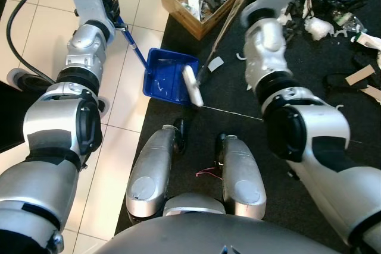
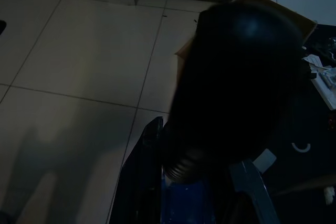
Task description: Sweep floor
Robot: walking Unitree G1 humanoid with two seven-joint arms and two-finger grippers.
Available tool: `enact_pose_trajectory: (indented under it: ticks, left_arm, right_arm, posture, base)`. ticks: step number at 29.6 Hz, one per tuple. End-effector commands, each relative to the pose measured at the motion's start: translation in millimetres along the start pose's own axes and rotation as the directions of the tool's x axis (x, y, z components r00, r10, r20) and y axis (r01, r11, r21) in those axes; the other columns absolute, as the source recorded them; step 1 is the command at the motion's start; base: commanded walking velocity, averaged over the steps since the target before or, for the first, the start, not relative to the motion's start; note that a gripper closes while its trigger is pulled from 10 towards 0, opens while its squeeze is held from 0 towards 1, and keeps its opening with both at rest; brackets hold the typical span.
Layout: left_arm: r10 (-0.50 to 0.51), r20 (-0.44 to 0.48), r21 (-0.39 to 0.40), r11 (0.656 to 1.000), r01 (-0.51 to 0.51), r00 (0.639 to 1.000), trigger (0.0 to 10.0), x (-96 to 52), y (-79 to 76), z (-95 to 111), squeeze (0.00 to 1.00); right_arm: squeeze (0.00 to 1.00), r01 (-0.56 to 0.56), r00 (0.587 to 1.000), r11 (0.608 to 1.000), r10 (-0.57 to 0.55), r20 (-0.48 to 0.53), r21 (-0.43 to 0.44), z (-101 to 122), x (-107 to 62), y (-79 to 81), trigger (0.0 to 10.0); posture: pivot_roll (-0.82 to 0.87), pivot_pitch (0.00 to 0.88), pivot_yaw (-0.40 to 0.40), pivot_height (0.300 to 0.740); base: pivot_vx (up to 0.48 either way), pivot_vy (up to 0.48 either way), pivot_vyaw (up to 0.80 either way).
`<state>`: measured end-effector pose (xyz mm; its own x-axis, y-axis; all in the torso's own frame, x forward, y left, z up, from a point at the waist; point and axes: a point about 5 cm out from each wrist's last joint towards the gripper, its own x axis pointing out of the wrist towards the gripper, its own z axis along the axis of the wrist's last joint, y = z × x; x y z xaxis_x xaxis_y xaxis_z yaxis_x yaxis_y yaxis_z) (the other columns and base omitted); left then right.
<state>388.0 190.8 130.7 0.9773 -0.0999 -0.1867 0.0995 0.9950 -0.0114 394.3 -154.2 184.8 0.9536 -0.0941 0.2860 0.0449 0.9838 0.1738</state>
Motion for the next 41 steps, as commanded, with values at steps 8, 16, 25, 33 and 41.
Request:
enact_pose_trajectory:
  ticks: [8, 16, 25, 33, 41]
  left_arm:
    - [-0.016, -0.047, -0.019, 1.0, 0.015, 0.999, 10.0, -2.8, -3.9, -16, 0.0]
    - [-0.01, -0.034, -0.025, 1.0, 0.009, 0.999, 10.0, -3.7, 0.0, -14, 0.0]
    - [0.007, -0.018, -0.035, 0.999, -0.007, 1.0, 10.0, -7.6, 11.7, -15, 0.0]
    - [0.003, -0.021, -0.046, 0.999, -0.004, 1.0, 10.0, -7.1, 6.9, -17, 0.0]
    - [-0.012, -0.021, -0.056, 0.998, 0.011, 1.0, 10.0, -2.6, -6.2, -14, 0.0]
  right_arm:
    - [0.0, 0.094, 0.985, 0.974, -0.061, 0.16, -0.204, 47, 20.2, -35.9, 10.0]
    - [0.0, -0.018, 0.998, 0.955, -0.003, -0.069, -0.296, -4, 2.8, -7.3, 10.0]
    - [0.0, -0.116, 0.969, 0.984, 0.082, -0.232, -0.135, -43, -21.7, 32.8, 10.0]
    - [0.0, -0.106, 0.968, 0.992, 0.118, -0.222, 0.065, -38, -18.1, 49.8, 10.0]
    - [0.0, -0.094, 0.984, 0.97, 0.125, -0.127, 0.223, -17, -7.5, 65.1, 10.0]
  posture:
    - [0.1, 0.274, 0.069, 0.74]
    - [0.18, 0.302, 0.058, 0.74]
    - [0.23, 0.318, 0.045, 0.74]
    - [0.2, 0.305, 0.035, 0.74]
    - [0.15, 0.285, 0.04, 0.74]
  base:
    - [0.0, 0.0, 0.0]
    - [0.0, 0.0, 0.0]
    - [0.0, 0.0, 0.0]
    - [0.0, 0.0, 0.0]
    - [0.0, 0.0, 0.0]
